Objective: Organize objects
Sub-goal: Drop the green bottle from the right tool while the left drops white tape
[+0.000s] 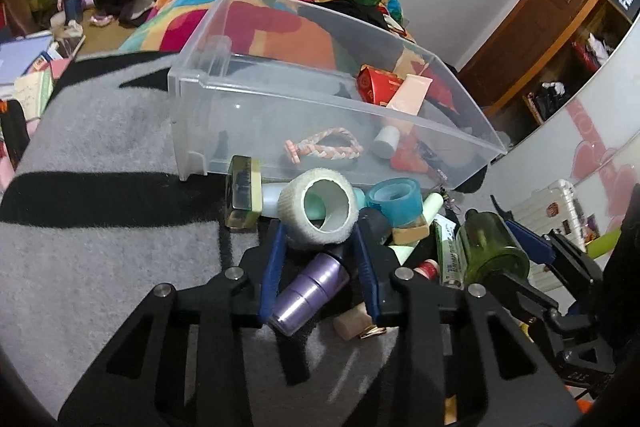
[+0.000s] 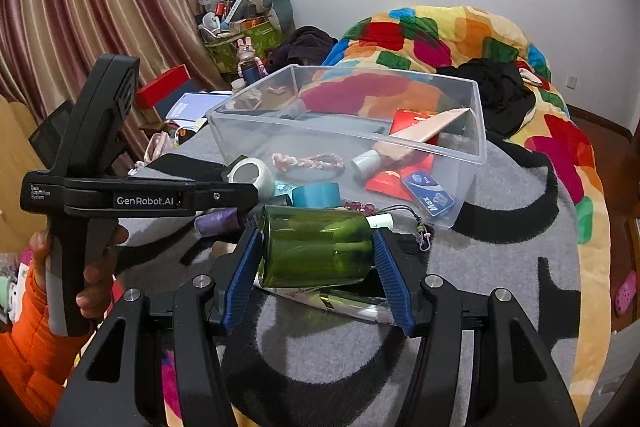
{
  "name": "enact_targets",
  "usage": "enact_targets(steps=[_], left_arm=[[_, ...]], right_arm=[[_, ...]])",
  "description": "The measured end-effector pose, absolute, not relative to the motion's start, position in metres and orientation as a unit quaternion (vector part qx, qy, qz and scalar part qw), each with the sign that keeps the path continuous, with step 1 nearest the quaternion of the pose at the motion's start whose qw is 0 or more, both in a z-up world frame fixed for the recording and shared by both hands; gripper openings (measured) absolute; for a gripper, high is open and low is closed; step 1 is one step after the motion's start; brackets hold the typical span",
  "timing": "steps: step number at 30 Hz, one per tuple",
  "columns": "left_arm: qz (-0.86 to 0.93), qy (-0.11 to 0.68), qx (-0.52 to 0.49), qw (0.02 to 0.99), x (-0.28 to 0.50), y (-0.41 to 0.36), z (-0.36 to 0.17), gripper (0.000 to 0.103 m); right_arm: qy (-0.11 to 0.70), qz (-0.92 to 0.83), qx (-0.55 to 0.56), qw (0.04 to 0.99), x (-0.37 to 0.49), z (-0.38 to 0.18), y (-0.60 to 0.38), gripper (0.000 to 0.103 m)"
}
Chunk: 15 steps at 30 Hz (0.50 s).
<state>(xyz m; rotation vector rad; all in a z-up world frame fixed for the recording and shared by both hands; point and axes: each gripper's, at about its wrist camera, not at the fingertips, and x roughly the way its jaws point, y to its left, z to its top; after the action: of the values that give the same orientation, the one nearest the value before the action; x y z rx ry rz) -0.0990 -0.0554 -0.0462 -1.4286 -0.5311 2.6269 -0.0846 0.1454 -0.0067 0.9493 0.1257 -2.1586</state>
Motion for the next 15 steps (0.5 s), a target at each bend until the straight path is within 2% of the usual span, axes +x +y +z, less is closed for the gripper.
enact_targets(steps=[15], left_arm=[[0.909,-0.074,-0.409,0.033,-0.074,-0.031,-0.011,0.032]], right_arm=[[0.045,-0.862,0.349,0.364,-0.088,0.007,0.154,0.054]])
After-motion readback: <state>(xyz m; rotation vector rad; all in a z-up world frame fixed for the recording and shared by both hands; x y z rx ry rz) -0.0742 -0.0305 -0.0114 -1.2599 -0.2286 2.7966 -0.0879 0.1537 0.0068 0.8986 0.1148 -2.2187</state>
